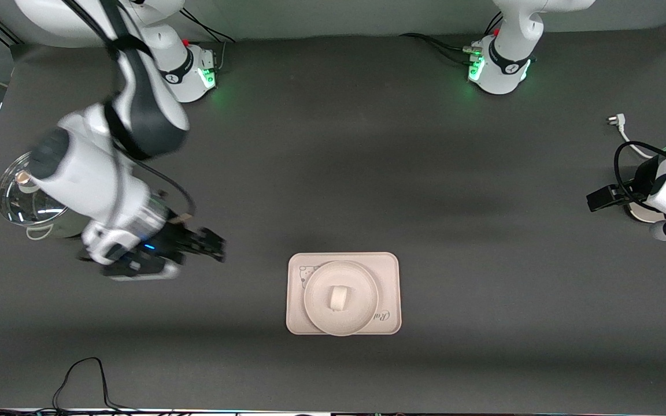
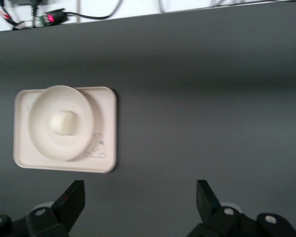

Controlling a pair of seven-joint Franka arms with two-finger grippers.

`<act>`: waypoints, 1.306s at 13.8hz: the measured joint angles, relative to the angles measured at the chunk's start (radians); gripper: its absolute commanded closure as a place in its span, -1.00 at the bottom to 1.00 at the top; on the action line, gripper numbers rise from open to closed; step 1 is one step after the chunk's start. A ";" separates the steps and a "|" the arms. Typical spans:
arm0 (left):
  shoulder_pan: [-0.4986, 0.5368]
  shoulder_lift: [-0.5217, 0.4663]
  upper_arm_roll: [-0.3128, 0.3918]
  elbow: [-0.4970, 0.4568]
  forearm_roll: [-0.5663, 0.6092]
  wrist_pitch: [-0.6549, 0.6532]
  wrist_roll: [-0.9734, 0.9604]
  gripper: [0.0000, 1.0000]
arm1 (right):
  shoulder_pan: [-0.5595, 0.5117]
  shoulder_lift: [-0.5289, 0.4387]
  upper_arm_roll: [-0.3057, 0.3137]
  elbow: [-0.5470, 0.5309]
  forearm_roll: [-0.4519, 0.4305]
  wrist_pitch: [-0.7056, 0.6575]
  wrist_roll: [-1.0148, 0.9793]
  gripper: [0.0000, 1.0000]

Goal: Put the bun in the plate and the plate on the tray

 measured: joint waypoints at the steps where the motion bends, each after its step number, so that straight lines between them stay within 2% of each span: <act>1: -0.001 0.000 -0.001 0.000 -0.007 0.000 0.000 -1.00 | -0.002 -0.082 -0.039 -0.090 0.000 -0.008 -0.029 -1.00; 3: -0.001 0.000 -0.004 0.003 -0.042 0.002 0.000 -1.00 | -0.004 -0.231 -0.099 -0.233 -0.011 -0.062 -0.054 -1.00; 4: -0.002 -0.001 -0.005 0.004 -0.049 0.003 -0.001 -1.00 | -0.005 -0.282 -0.116 -0.261 -0.049 -0.115 -0.054 -1.00; 5: -0.002 -0.002 -0.005 0.005 -0.052 0.004 -0.001 -1.00 | -0.010 -0.316 -0.123 -0.257 -0.098 -0.177 -0.054 -1.00; 7: -0.002 -0.009 -0.005 0.007 -0.053 0.004 -0.001 -1.00 | -0.041 -0.341 -0.117 -0.180 -0.145 -0.328 -0.053 -1.00; 8: -0.002 -0.013 -0.005 0.007 -0.053 0.004 -0.001 -1.00 | -0.073 -0.340 -0.099 -0.131 -0.150 -0.386 -0.053 -1.00; 11: -0.002 -0.015 -0.002 0.009 -0.056 0.004 -0.001 -1.00 | -0.213 -0.331 0.040 -0.055 -0.155 -0.465 -0.045 -1.00; 12: -0.001 -0.015 -0.001 0.009 -0.056 0.004 -0.001 -1.00 | -0.232 -0.327 0.067 -0.052 -0.157 -0.467 -0.029 -1.00; 15: 0.002 -0.015 0.004 0.010 -0.056 0.004 -0.001 -1.00 | -0.242 -0.307 0.088 -0.052 -0.173 -0.468 -0.003 -1.00; 18: 0.003 -0.015 0.005 0.014 -0.056 0.004 -0.001 -1.00 | -0.323 -0.296 0.185 -0.052 -0.195 -0.468 -0.001 -1.00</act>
